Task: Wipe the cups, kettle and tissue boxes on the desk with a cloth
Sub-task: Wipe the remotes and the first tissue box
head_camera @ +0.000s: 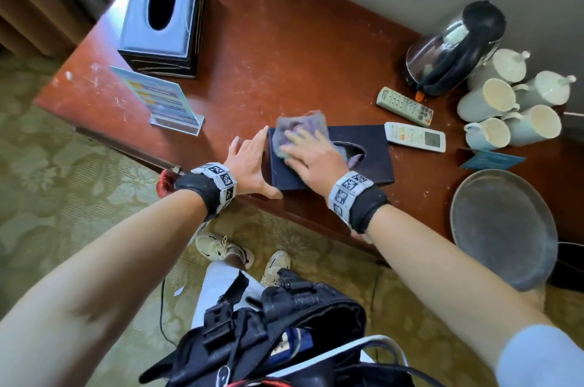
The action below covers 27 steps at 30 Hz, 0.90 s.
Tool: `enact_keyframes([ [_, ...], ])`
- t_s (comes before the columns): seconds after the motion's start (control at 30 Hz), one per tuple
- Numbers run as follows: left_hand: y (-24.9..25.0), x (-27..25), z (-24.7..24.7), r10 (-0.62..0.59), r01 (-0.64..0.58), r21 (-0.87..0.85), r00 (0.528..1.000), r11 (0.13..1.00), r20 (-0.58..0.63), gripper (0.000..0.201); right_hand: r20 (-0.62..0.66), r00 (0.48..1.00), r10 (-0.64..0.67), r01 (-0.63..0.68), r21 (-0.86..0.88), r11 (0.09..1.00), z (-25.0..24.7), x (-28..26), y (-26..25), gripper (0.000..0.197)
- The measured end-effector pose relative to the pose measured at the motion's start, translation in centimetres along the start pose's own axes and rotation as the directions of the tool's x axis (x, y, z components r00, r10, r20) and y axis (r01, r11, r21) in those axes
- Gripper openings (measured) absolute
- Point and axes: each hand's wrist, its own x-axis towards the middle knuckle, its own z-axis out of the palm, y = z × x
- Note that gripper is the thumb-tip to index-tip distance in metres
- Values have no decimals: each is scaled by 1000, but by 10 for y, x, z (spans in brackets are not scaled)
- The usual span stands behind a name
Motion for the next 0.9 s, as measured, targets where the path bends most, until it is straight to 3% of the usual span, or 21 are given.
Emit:
enact_keyframes([
  [0.17,11,-6,-4,5,-4,22,999,1000,-41,150,-20,932,361,-361,-18,932,-47,-2,36,33],
  [0.23,22,-8,-7,44,-37,111,997,993,-61,151,-109,852,513,-497,141,856,-62,-17,55,32],
  [0.33,47,-1,-14,88,-82,323,996,943,-3,152,-182,738,650,-597,275,754,-82,-33,68,35],
  [0.43,72,13,-18,77,-95,484,995,870,57,150,-244,655,715,-578,448,682,-99,-41,71,37],
  [0.6,96,20,-20,-9,-36,572,997,819,75,148,-333,554,763,-501,599,625,-119,-59,76,33],
  [0.77,84,13,-39,-136,118,526,991,842,-5,145,-378,478,793,-465,657,593,-130,-69,94,31],
  [0.9,70,14,-69,-259,279,423,960,862,-105,142,-323,444,836,-493,691,529,-129,-61,96,32],
])
